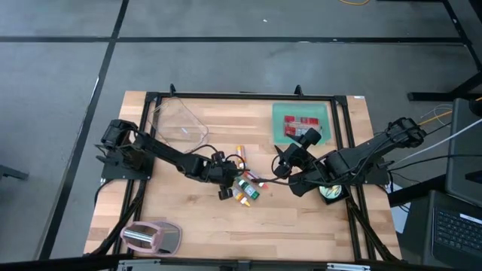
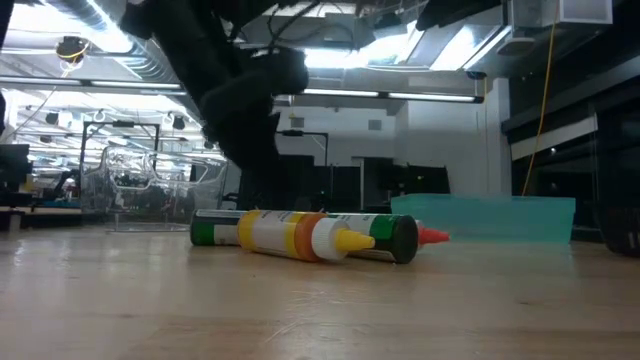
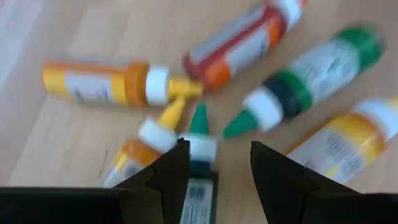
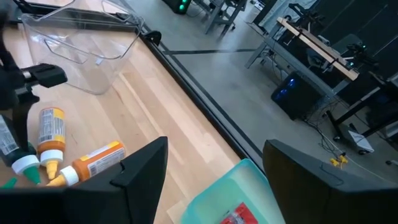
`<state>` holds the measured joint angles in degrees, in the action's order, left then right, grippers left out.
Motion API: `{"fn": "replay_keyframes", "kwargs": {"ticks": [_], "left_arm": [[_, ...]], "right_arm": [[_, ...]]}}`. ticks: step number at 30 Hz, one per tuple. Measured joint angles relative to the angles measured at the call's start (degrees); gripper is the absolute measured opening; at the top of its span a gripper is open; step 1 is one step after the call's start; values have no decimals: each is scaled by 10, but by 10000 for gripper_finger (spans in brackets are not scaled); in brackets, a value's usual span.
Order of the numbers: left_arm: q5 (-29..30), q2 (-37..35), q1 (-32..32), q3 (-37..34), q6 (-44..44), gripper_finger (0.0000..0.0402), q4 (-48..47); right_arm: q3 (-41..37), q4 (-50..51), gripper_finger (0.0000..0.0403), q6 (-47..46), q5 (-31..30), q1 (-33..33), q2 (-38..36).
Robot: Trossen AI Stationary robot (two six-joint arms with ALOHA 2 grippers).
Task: Pick & Place Food Item
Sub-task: Put the left green food coloring bottle into the transparent bin
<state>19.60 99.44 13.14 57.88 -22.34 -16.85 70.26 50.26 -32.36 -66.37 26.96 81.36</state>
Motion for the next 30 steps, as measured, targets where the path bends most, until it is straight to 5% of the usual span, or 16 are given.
{"fn": "replay_keyframes", "kwargs": {"ticks": [22, 30], "left_arm": [[-28, 51, -31, 0, 36, 162, 8], [-36, 51, -32, 0, 53, 106, 33]], "right_arm": [[0, -6, 258, 2, 28, 0, 0], [0, -6, 258, 2, 30, 0, 0]]}}
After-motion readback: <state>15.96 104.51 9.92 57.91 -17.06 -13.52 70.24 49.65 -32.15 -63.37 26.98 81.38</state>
